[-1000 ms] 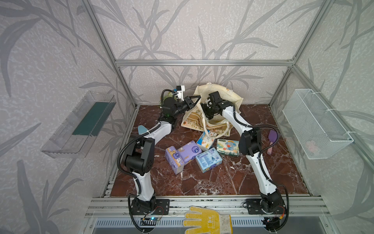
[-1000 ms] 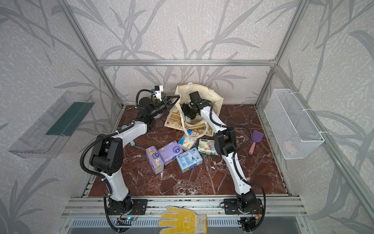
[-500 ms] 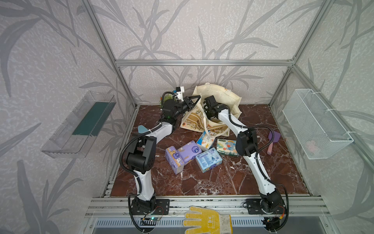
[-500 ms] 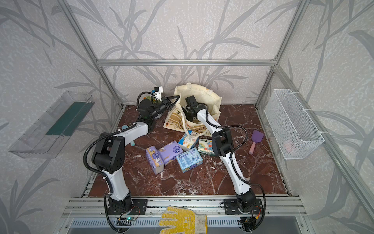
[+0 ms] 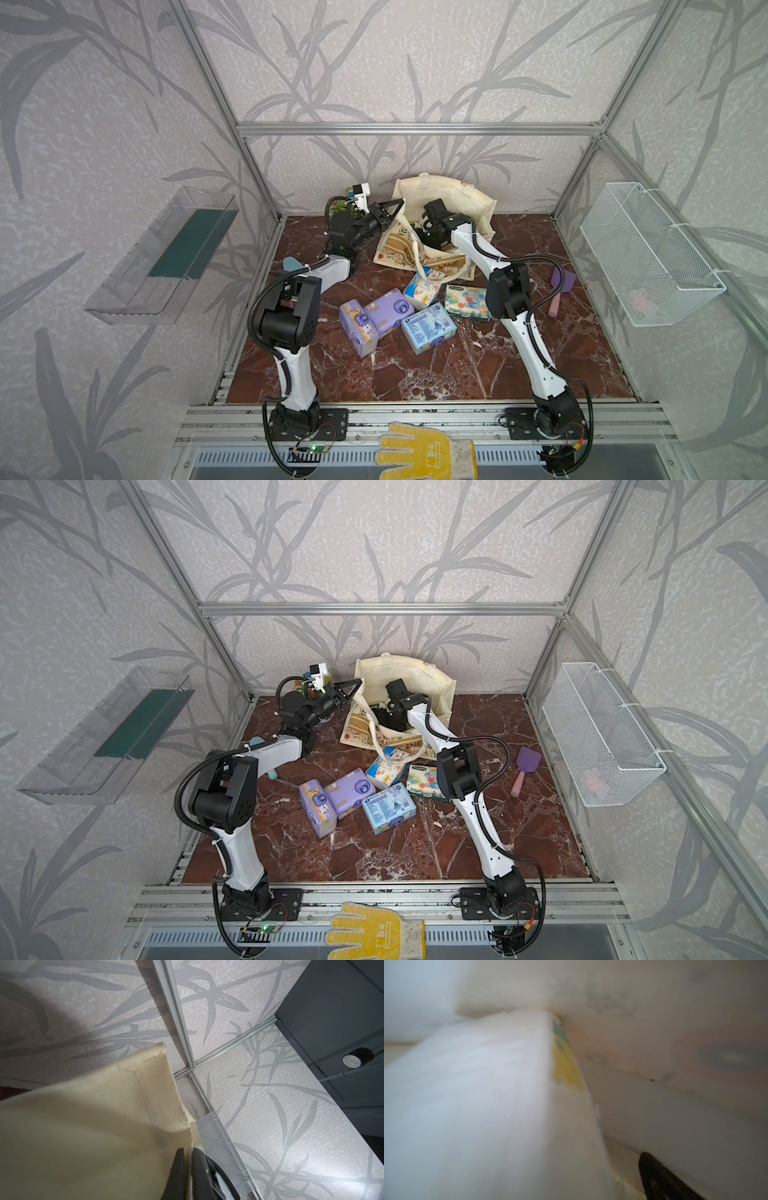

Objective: Put tissues into the canvas bag
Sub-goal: Place the pack of facial tissues in the canvas bag.

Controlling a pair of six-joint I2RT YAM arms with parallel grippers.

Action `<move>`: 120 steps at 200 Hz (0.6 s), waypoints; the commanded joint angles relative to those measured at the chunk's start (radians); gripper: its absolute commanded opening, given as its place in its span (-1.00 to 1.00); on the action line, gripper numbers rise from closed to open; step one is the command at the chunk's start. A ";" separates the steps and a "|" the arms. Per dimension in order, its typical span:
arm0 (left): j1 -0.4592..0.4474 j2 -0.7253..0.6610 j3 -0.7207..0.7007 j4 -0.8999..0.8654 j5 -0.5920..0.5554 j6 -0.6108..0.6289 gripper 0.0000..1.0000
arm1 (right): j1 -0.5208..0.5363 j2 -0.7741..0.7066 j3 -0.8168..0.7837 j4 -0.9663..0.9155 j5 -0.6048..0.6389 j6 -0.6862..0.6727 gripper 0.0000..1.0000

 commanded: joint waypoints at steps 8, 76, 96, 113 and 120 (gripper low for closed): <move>0.001 -0.130 0.043 -0.388 0.008 0.254 -0.92 | -0.009 -0.081 0.076 -0.148 0.129 -0.094 0.98; -0.002 -0.146 0.172 -0.862 -0.042 0.483 -0.53 | -0.010 -0.132 0.184 -0.206 0.200 -0.162 0.98; -0.004 -0.151 0.195 -0.931 -0.073 0.529 -0.37 | -0.009 -0.145 0.220 -0.228 0.209 -0.181 0.98; -0.003 -0.156 0.220 -0.997 -0.098 0.572 -0.25 | -0.010 -0.173 0.226 -0.232 0.229 -0.202 0.98; -0.004 -0.161 0.224 -1.015 -0.106 0.587 -0.17 | -0.008 -0.187 0.227 -0.232 0.236 -0.212 0.98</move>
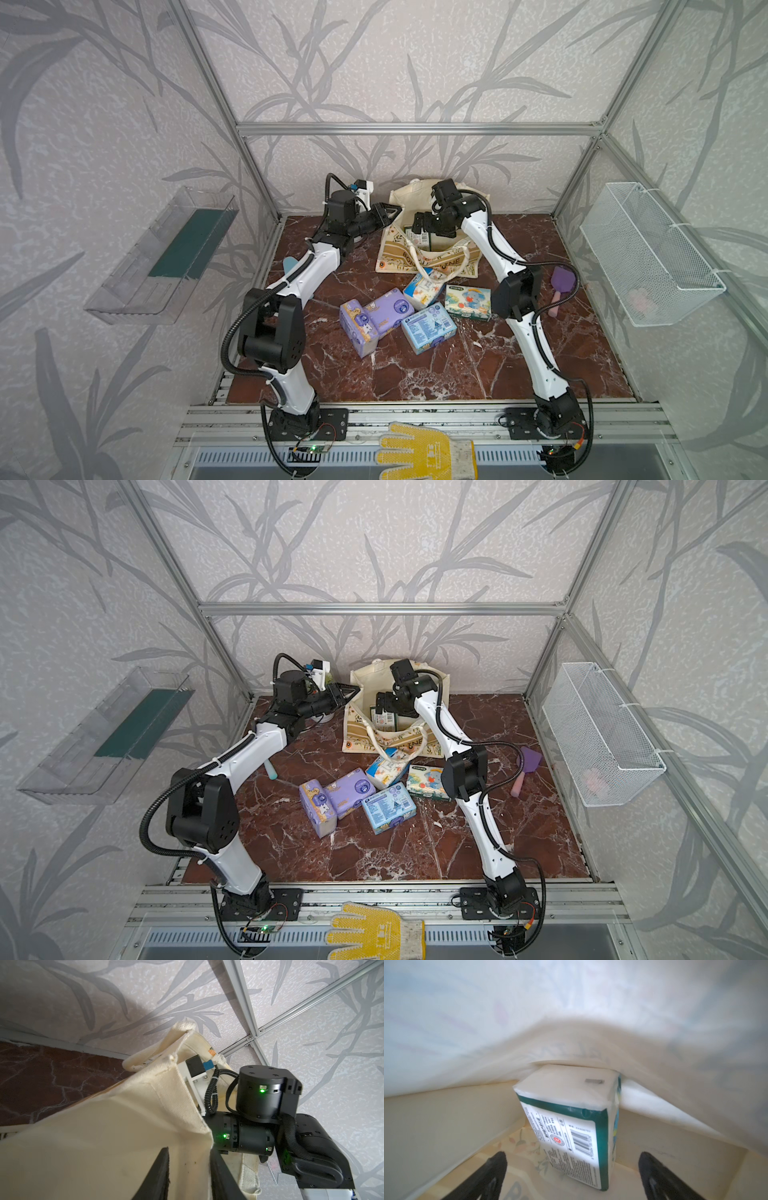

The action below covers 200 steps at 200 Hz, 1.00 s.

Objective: Put tissues into the canvas bag
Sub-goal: Place the pack of facial tissues in the canvas bag.

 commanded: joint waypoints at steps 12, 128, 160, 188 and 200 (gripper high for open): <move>-0.003 -0.039 0.038 -0.179 -0.057 0.115 -0.01 | -0.002 -0.117 0.034 -0.045 0.051 -0.078 0.98; -0.003 -0.196 -0.022 -0.356 -0.260 0.255 0.81 | 0.027 -0.462 -0.329 0.101 0.133 -0.395 0.98; 0.000 -0.312 -0.123 -0.395 -0.379 0.266 0.89 | 0.099 -0.577 -0.446 0.139 0.220 -0.422 0.98; 0.004 -0.410 -0.199 -0.453 -0.522 0.268 0.99 | 0.232 -0.598 -0.453 0.045 0.336 -0.409 0.96; 0.012 -0.447 -0.227 -0.477 -0.565 0.276 0.99 | 0.296 -0.612 -0.486 0.037 0.401 -0.395 0.96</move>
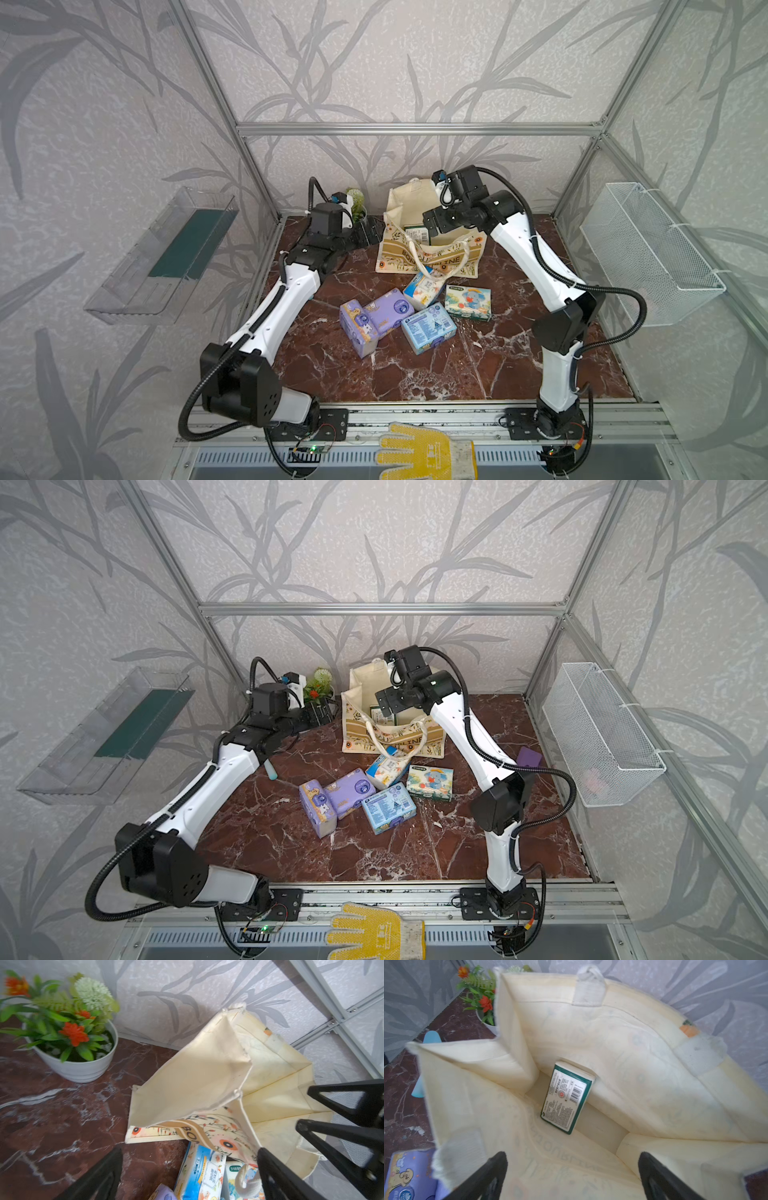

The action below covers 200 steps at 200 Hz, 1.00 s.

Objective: Put tissues into the canvas bag
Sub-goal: Place the pack of facial tissues in the canvas bag, then pick up the pack of facial tissues from the center of the board.

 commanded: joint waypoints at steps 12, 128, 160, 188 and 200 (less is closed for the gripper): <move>0.030 -0.115 -0.078 -0.091 -0.185 0.025 0.99 | 0.170 -0.077 -0.083 -0.029 0.142 0.046 0.96; 0.296 -0.282 -0.255 -0.232 -0.336 -0.070 0.99 | 0.519 0.192 -0.134 -0.022 -0.091 0.291 0.84; 0.316 -0.298 -0.272 -0.248 -0.370 -0.063 0.99 | 0.528 0.297 -0.088 -0.035 -0.107 0.300 0.82; 0.338 -0.316 -0.289 -0.246 -0.360 -0.056 0.99 | 0.532 0.359 -0.051 -0.054 -0.100 0.303 0.81; 0.345 -0.323 -0.293 -0.244 -0.354 -0.053 0.99 | 0.535 0.387 -0.032 -0.065 -0.095 0.299 0.80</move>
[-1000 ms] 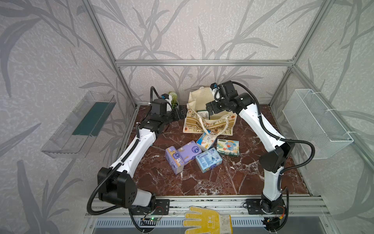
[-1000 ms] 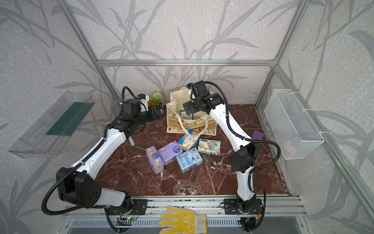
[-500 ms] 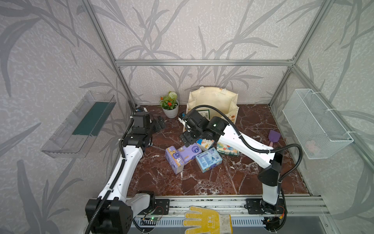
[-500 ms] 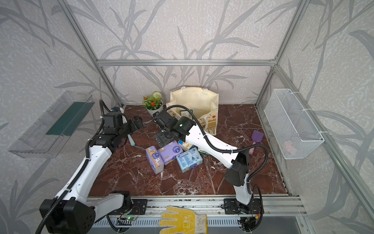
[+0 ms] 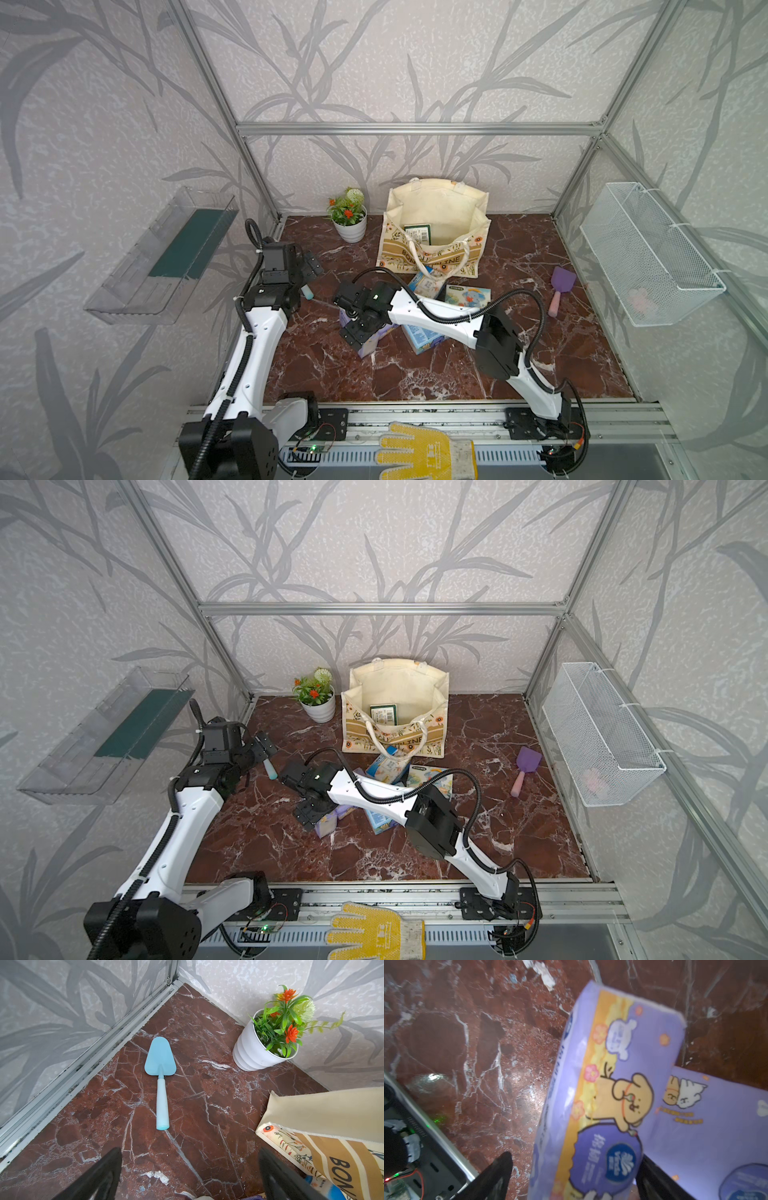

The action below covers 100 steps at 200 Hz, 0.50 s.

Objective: Put tissues into the canvas bag
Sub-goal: Pick up the pack of facial tissues from the center of the board.

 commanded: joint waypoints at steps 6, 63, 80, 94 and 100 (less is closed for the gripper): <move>0.021 -0.033 -0.014 -0.020 -0.020 -0.002 0.98 | 0.002 0.040 0.075 -0.047 -0.002 0.004 0.80; 0.033 -0.042 -0.017 -0.016 0.006 0.005 0.99 | 0.011 0.143 0.202 -0.115 0.002 -0.010 0.58; 0.036 -0.043 -0.016 -0.008 0.023 -0.001 0.99 | 0.011 0.159 0.224 -0.121 -0.007 -0.012 0.51; 0.037 -0.043 -0.013 -0.003 0.036 -0.005 0.99 | 0.012 0.166 0.237 -0.117 -0.011 -0.012 0.40; 0.036 -0.043 -0.011 -0.001 0.041 -0.007 0.99 | 0.012 0.171 0.246 -0.121 -0.013 -0.014 0.36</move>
